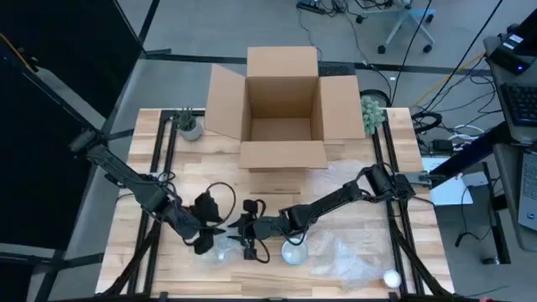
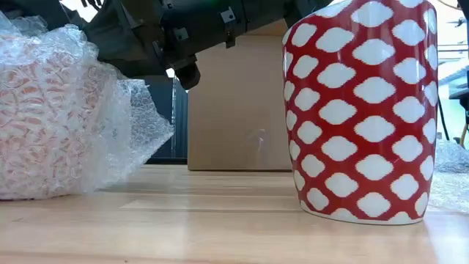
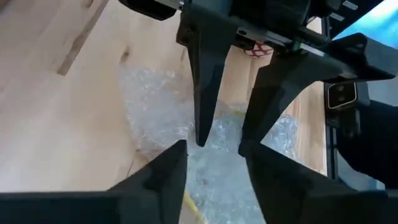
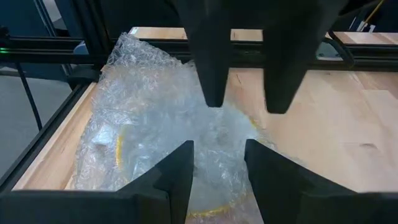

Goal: Wrap mug
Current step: Wrap the yellow mug with the left bubble wrap

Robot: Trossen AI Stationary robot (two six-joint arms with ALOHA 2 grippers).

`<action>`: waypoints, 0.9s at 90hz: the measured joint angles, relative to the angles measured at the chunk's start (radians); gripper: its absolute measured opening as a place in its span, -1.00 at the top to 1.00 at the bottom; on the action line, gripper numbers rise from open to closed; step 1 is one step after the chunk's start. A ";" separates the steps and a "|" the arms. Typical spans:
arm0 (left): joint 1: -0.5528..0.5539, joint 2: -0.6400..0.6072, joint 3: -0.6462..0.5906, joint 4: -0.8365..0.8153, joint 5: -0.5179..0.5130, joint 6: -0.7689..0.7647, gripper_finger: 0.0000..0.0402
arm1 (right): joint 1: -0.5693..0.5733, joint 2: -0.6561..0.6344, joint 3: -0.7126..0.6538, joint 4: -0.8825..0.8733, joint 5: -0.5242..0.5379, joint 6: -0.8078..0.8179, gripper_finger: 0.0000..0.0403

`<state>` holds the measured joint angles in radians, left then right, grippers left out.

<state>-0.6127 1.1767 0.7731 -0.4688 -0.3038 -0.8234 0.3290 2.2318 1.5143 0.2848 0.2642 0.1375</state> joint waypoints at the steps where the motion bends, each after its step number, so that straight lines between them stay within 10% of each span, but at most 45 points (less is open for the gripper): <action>1: 0.001 0.000 0.000 -0.004 0.000 0.000 0.17 | 0.000 0.000 0.000 0.000 0.000 0.000 0.34; 81: 0.008 0.225 0.001 0.086 -0.009 -0.035 0.15 | 0.000 0.000 0.000 0.009 0.000 -0.001 0.34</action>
<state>-0.6052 1.4020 0.7742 -0.3823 -0.3124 -0.8582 0.3290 2.2322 1.5139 0.2935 0.2638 0.1364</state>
